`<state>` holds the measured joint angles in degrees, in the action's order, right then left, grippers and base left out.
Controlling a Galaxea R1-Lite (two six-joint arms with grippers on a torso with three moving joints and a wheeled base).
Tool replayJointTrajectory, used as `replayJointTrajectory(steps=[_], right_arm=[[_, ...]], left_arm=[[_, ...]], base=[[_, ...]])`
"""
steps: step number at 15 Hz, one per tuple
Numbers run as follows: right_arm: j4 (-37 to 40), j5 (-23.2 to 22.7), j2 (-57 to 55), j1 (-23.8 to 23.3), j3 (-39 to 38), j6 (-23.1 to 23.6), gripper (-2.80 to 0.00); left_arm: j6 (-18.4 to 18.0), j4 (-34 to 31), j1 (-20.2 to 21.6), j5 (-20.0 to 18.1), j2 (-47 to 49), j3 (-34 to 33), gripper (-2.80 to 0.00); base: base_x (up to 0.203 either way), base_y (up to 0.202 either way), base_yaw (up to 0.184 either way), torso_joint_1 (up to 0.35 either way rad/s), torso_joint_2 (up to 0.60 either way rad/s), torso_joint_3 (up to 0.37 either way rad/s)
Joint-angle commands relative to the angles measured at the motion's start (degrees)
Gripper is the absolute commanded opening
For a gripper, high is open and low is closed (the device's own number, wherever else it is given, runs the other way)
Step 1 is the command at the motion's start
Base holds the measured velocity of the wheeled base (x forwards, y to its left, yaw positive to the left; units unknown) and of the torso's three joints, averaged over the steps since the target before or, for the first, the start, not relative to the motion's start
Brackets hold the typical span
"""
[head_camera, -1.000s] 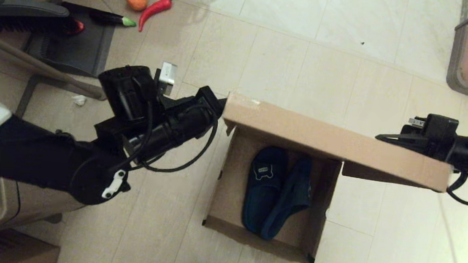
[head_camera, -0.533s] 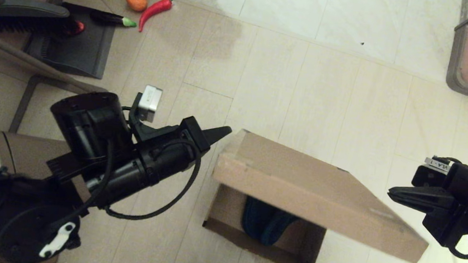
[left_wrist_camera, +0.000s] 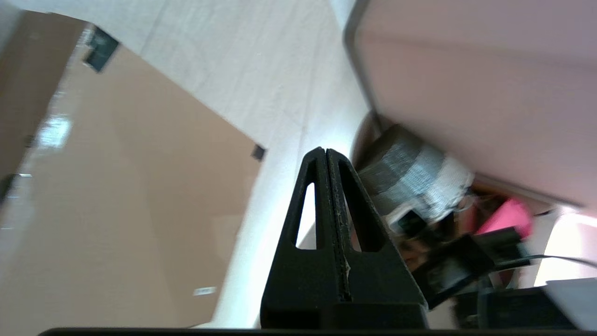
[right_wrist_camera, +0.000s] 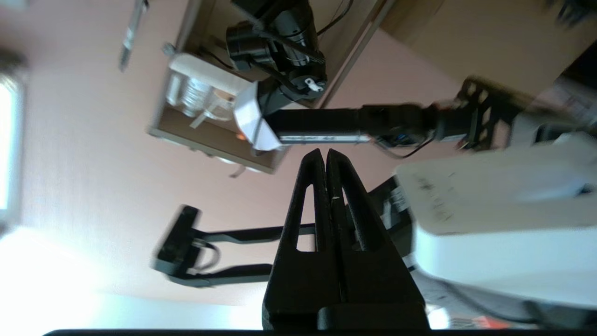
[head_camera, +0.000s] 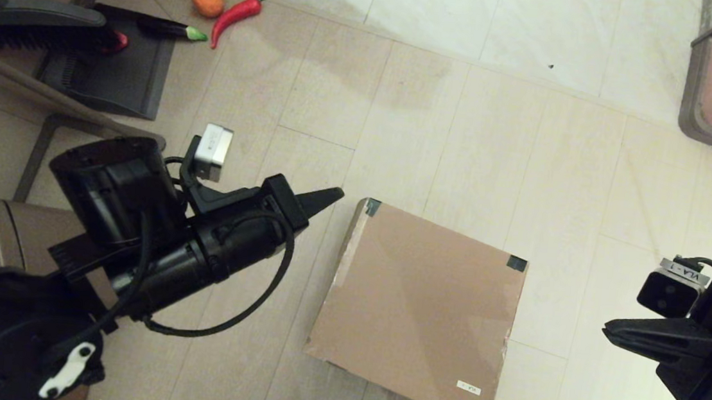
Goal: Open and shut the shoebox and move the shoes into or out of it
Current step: Close the shoe box
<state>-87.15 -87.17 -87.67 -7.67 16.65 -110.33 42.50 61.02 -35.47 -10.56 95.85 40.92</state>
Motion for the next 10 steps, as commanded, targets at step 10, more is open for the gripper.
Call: replayJointTrajectory(steps=[10], right_arm=[[-0.51, 10.78, -6.21, -19.63, -5.25, 53.33, -2.80]], left_arm=[[-22.04, -6.29, 8.13, -0.77, 3.58, -7.21, -2.80]], base=[[0.000, 0.000, 0.000, 0.000, 0.00, 0.000]])
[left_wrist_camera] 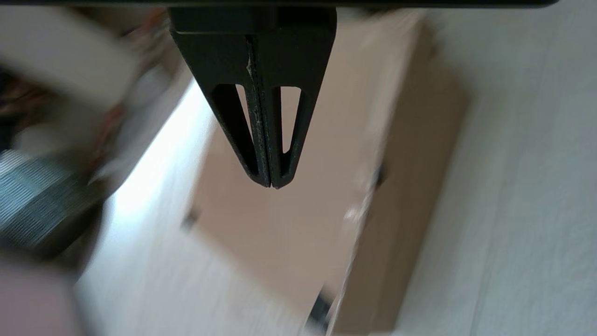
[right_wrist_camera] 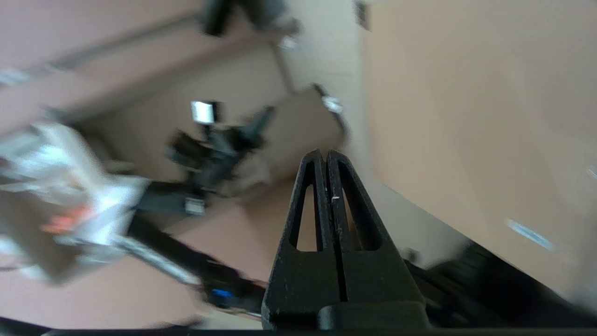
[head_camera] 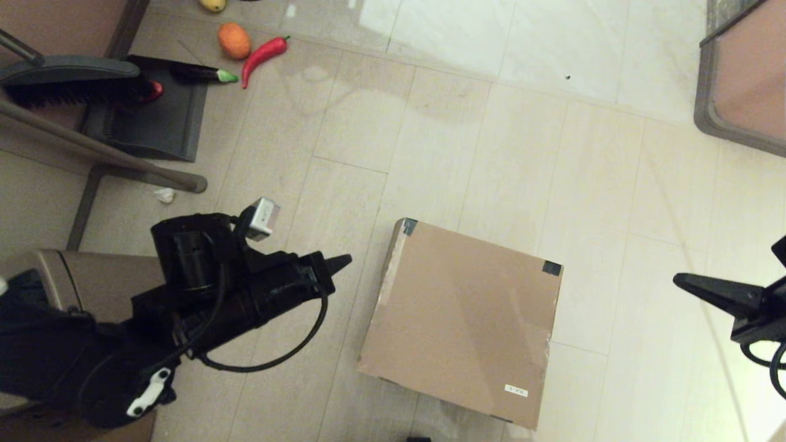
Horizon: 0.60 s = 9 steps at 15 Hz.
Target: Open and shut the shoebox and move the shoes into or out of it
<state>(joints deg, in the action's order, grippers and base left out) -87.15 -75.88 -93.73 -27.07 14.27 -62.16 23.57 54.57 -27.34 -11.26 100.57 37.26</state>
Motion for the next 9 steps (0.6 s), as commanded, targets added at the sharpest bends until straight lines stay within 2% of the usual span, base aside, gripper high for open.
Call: replayJointTrajectory(steps=[1, 2, 3, 6, 8, 9], right_arm=[[-0.51, 0.33, 0.35, -0.28, -7.64, 12.20, -2.80], [-0.51, 2.42, 0.85, -0.25, -11.16, 18.39, -2.80], [-0.51, 7.27, 1.18, -0.21, -13.38, 23.49, -2.80], [-0.51, 19.62, 0.94, 1.29, -14.15, 29.80, -2.80], [0.56, 31.24, 1.07, 4.16, -14.25, 37.10, -2.80], [2.98, 37.75, 1.16, 5.55, -14.26, 43.11, -2.80]], left_arm=[[-5.46, 0.11, 0.01, -0.05, -1.40, -5.44, -2.80], [-5.81, 0.10, 0.01, 0.00, -1.92, -5.77, -2.80], [-5.82, 0.04, 0.01, 0.00, -2.76, -5.98, -2.80], [-5.91, 0.01, 0.01, 0.01, -4.87, -7.92, -2.80], [-5.91, 0.09, 0.01, 0.08, -5.82, -9.88, -2.80], [-5.91, 0.09, 0.01, 0.06, -6.41, -11.03, -2.80]], base=[[0.000, 0.000, 0.000, 0.000, 0.00, 0.000], [0.000, 0.000, 0.000, 0.000, 0.00, 0.000], [0.000, 0.000, 0.000, 0.000, 0.00, 0.000], [0.000, 0.000, 0.000, 0.000, 0.00, 0.000], [0.000, 0.000, 0.000, 0.000, 0.00, 0.000], [0.000, 0.000, 0.000, 0.000, 0.00, 0.000]])
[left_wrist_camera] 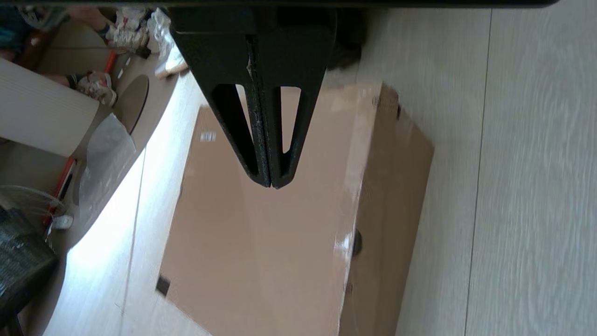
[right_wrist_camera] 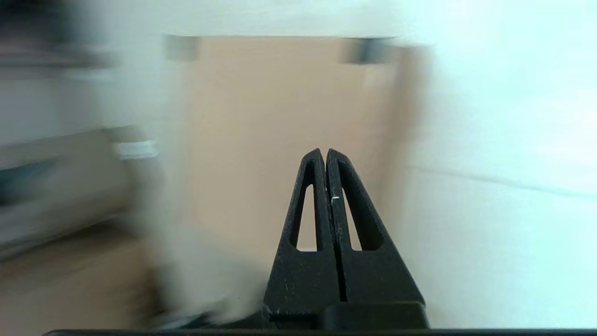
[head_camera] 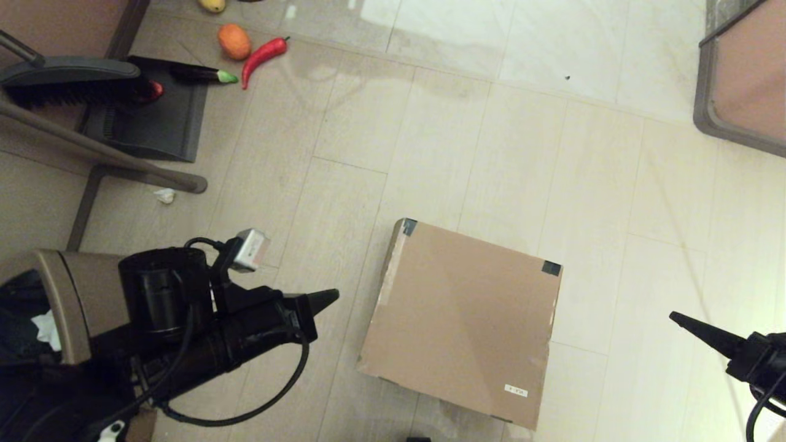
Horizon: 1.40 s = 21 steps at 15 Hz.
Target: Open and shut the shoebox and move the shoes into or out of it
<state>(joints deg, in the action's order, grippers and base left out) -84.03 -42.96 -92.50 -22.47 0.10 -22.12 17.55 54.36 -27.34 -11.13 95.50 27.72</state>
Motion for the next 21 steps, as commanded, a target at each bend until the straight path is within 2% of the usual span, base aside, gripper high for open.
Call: replayJointTrajectory(steps=[1, 3, 5, 9, 12, 15, 21], right_arm=[[2.64, 10.53, 0.06, 2.84, -0.09, 9.49, -2.80], [8.36, 17.83, -0.30, 7.44, -0.09, 19.59, -2.80], [14.56, 21.03, -3.04, 11.63, 1.19, 22.79, -2.80], [17.03, 22.95, -11.71, 17.04, 10.22, 22.67, -2.80], [17.19, 27.36, -19.68, 19.58, 18.43, 22.72, -2.80], [17.20, 33.34, -27.28, 22.28, 26.57, 22.73, -2.80], [18.48, 40.18, -38.02, 25.90, 39.52, 22.94, -2.80]], left_arm=[[0.11, 0.31, 0.16, -0.11, -1.38, -1.97, -2.80], [0.23, 0.32, 0.52, -0.02, 0.41, -1.87, -2.80], [0.30, 0.84, 0.77, -0.09, 4.58, -0.66, -2.80], [0.39, 2.00, 1.85, -0.23, 14.95, 10.56, -2.80], [0.43, 2.15, 2.76, -0.36, 20.23, 17.61, -2.80], [0.43, 2.17, 5.21, -0.38, 22.74, 21.11, -2.80], [0.41, 2.24, 7.96, -0.30, 23.15, 21.94, -2.80]], base=[[0.000, 0.000, 0.000, 0.000, 0.00, 0.000], [0.000, 0.000, 0.000, 0.000, 0.00, 0.000], [0.000, 0.000, 0.000, 0.000, 0.00, 0.000], [0.000, 0.000, 0.000, 0.000, 0.00, 0.000], [0.000, 0.000, 0.000, 0.000, 0.00, 0.000], [0.000, 0.000, 0.000, 0.000, 0.00, 0.000], [0.000, 0.000, 0.000, 0.000, 0.00, 0.000]])
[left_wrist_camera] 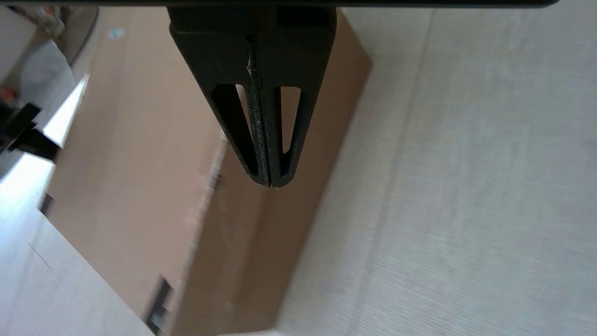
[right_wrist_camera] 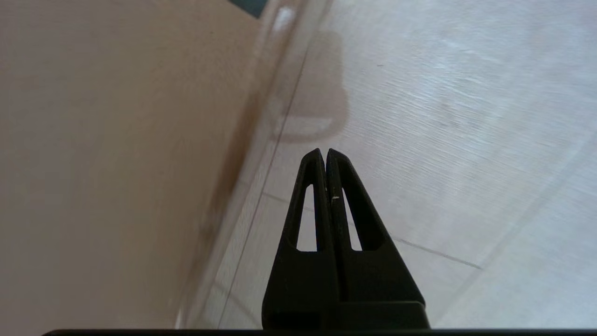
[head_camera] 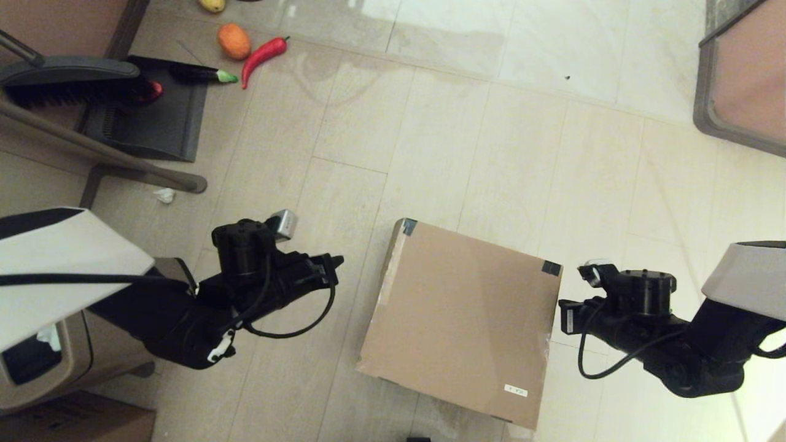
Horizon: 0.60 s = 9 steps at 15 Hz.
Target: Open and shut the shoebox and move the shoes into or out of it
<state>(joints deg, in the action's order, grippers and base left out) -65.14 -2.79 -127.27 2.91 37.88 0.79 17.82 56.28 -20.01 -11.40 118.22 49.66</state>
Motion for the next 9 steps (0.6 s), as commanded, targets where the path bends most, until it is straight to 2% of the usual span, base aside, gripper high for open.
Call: replayJointTrajectory(steps=[1, 5, 7, 9], right_arm=[[1.66, 0.25, -3.57, 1.37, 4.10, -0.08, -2.80], [12.94, 1.61, -3.00, 4.88, 17.46, -0.89, -2.80], [17.82, 2.19, 0.11, 5.22, 19.25, -1.48, -2.80], [19.19, 2.39, -0.17, 6.02, 21.62, -3.56, -2.80]], left_arm=[[0.19, 0.32, 0.88, -0.10, 0.52, 0.02, -2.80], [0.19, 0.32, 2.52, -0.12, 0.57, 0.28, -2.80], [0.19, 0.32, 2.89, -0.12, -0.43, -0.45, -2.80], [0.28, 0.32, 3.48, -0.12, -0.61, -1.23, -2.80]], base=[[0.000, 0.000, 0.000, 0.000, 0.00, 0.000], [0.000, 0.000, 0.000, 0.000, 0.00, 0.000], [0.000, 0.000, 0.000, 0.000, 0.00, 0.000], [0.000, 0.000, 0.000, 0.000, 0.00, 0.000]])
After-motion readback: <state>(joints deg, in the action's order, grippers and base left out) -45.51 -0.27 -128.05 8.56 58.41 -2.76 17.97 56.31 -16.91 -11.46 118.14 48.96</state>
